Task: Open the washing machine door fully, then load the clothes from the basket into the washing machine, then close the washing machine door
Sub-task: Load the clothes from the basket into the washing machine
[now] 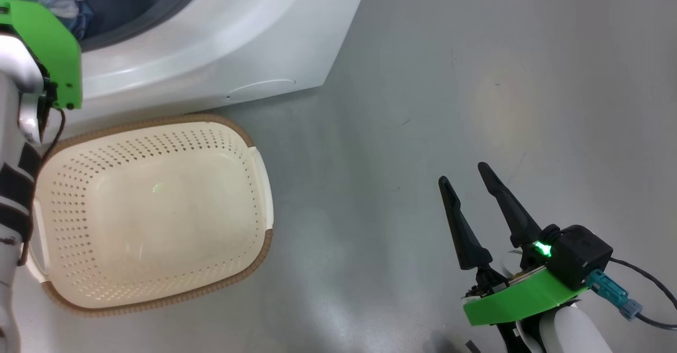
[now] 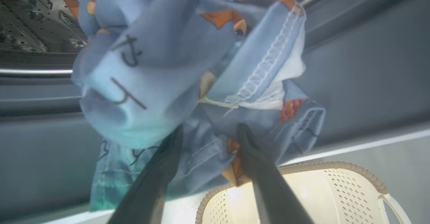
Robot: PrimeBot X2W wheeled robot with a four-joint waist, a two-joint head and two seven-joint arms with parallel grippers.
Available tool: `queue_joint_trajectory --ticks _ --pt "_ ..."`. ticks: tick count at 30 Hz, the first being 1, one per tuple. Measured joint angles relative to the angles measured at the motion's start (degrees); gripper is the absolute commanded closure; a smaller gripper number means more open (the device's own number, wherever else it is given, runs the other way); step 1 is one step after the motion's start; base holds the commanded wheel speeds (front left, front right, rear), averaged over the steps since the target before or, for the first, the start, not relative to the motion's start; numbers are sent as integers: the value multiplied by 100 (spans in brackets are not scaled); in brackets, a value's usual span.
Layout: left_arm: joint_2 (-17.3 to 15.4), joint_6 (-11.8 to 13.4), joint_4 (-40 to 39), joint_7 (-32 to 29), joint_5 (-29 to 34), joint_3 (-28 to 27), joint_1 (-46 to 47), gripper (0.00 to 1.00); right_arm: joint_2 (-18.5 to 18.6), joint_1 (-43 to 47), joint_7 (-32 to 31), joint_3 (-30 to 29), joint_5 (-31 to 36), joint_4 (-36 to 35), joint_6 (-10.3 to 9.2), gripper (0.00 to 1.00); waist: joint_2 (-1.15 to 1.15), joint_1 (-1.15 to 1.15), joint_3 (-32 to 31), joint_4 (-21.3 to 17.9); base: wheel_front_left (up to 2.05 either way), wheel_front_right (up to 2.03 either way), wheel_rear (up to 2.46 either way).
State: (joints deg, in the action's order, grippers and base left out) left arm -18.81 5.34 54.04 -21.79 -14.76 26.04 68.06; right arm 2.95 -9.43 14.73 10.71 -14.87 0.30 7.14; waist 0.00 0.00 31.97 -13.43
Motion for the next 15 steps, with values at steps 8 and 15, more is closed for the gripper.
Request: queue_joint_trajectory --ticks 8,15 --pt "15 -4 293 -3 -99 -27 151 31 -1 5 0 5 3 -1 0 0 0 0 30 -33 0 0 0" --pt "36 -4 479 60 -141 -43 244 51 -1 12 0 2 21 -8 0 0 0 0 78 -49 0 0 0"
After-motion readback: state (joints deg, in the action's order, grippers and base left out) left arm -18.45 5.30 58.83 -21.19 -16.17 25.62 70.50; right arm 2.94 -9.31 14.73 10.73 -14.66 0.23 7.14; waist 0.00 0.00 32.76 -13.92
